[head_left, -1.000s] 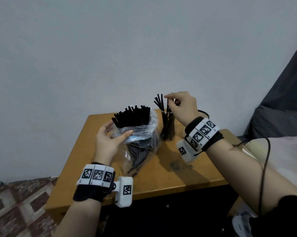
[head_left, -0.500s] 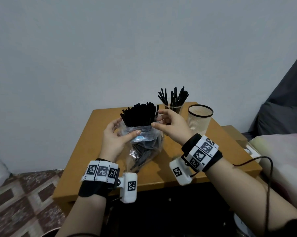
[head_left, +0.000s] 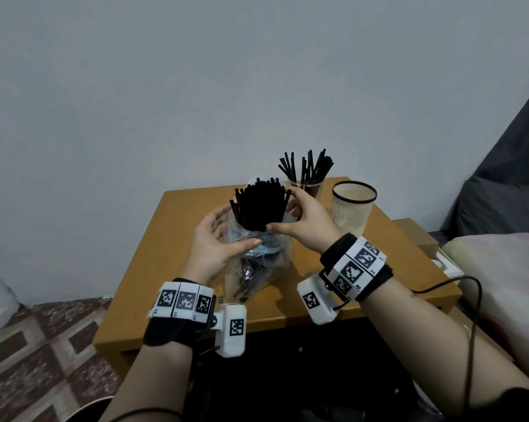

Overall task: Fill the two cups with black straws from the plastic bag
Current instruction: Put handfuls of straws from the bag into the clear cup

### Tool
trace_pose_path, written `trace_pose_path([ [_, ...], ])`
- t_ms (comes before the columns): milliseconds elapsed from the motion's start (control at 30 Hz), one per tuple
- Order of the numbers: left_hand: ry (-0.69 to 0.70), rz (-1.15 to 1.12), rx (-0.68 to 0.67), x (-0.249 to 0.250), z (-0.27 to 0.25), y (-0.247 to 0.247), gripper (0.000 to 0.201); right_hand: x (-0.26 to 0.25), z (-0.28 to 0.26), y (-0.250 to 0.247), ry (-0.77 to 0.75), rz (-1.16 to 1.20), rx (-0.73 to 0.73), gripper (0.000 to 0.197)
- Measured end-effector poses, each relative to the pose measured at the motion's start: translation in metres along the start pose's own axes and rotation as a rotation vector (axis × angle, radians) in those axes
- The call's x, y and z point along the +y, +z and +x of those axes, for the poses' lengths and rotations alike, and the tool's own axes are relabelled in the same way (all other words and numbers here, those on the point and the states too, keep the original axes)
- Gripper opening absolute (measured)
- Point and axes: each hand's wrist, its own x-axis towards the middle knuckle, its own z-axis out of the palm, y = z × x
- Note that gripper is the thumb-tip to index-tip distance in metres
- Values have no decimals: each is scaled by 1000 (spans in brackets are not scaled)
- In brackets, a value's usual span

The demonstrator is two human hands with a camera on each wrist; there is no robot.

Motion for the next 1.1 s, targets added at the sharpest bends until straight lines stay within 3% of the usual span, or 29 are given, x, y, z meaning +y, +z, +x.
trace_pose_path([
  [200,10,6,2,0,1,6,85,-3,-7,2,-83,-114,82,34],
  [333,-2,-9,45,-1,1,8,83,-3,-8,0,-150,-56,146,20],
  [467,-10,-43,62,-1,2,9,77,-5,-4,-9,-115,39,193,11],
  [733,-13,-79,87,4,2,11,90,-9,7,-27,-102,84,226,16],
  [867,-16,-85,99,5,3,12,84,-14,7,-35,-103,68,204,12],
  [1000,10,-82,102,3,4,13,78,-17,4,-41,-84,219,190,7],
  [1100,25,-86,91,2,4,15,76,-7,3,-34,-43,267,115,22],
])
